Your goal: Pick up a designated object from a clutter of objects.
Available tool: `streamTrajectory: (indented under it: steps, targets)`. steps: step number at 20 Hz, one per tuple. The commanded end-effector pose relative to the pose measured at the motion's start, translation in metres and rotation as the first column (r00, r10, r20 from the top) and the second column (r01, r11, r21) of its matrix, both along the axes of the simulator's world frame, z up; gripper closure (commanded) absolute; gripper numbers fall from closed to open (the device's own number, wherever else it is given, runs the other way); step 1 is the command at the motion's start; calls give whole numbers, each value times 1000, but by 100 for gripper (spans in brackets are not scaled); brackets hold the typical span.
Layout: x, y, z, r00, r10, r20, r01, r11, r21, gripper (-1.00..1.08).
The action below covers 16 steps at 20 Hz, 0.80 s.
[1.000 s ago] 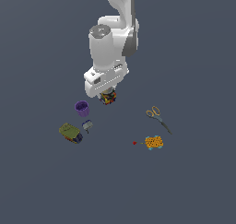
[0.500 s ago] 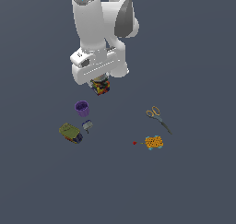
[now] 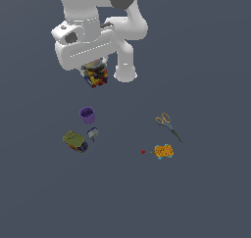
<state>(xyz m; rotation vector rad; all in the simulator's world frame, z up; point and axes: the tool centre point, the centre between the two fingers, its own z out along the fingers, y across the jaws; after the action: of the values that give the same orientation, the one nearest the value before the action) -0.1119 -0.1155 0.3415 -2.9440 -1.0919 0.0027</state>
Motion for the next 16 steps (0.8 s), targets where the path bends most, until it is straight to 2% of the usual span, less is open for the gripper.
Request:
streamTrajectory:
  steps: [1, 8, 16]
  targets:
    - [3, -7, 21, 1000, 0, 2, 0, 1000, 0, 108]
    - [10, -20, 59, 1000, 1, 2, -1, 1000, -1, 108]
    - [14, -26, 76, 1000, 1, 2, -1, 1000, -1, 108]
